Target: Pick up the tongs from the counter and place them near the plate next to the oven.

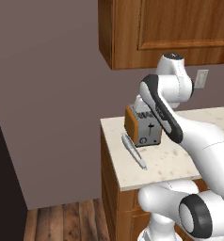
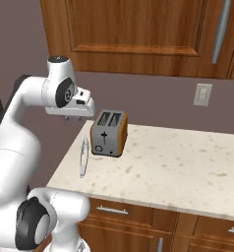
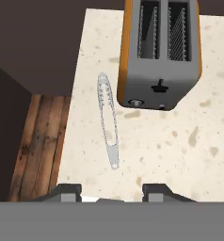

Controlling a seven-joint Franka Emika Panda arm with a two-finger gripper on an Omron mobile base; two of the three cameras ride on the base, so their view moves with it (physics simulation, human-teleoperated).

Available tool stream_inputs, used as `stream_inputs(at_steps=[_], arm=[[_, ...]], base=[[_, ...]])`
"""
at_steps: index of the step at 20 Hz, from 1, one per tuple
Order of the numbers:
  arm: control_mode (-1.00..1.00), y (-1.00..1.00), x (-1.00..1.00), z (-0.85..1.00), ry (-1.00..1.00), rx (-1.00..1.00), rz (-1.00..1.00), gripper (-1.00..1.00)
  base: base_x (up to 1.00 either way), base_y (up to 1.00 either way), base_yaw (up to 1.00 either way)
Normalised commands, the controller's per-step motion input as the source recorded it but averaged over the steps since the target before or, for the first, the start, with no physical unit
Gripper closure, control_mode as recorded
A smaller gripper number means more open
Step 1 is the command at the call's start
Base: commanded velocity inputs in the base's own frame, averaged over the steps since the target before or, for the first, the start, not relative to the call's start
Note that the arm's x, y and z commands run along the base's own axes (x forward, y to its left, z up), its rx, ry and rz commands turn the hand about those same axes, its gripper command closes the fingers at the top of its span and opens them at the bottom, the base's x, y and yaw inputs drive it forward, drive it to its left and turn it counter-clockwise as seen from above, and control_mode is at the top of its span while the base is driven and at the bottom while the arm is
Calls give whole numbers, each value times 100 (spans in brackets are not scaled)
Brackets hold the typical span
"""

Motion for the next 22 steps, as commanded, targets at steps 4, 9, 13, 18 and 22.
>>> stream_inputs(at_steps=[4,9,13,18,22], arm=[[-100,5,-8,-13,3,0,0,-100],[-100,12,0,-76,23,0,13,-100],[-100,2,-4,-100,17,0,15,-100],[-100,0,-17,-100,4,0,11,-100],[-100,0,-4,-100,-7,-3,8,-100]], base=[[0,0,0],[0,0,0],[0,0,0],[0,0,0],[0,0,0]])
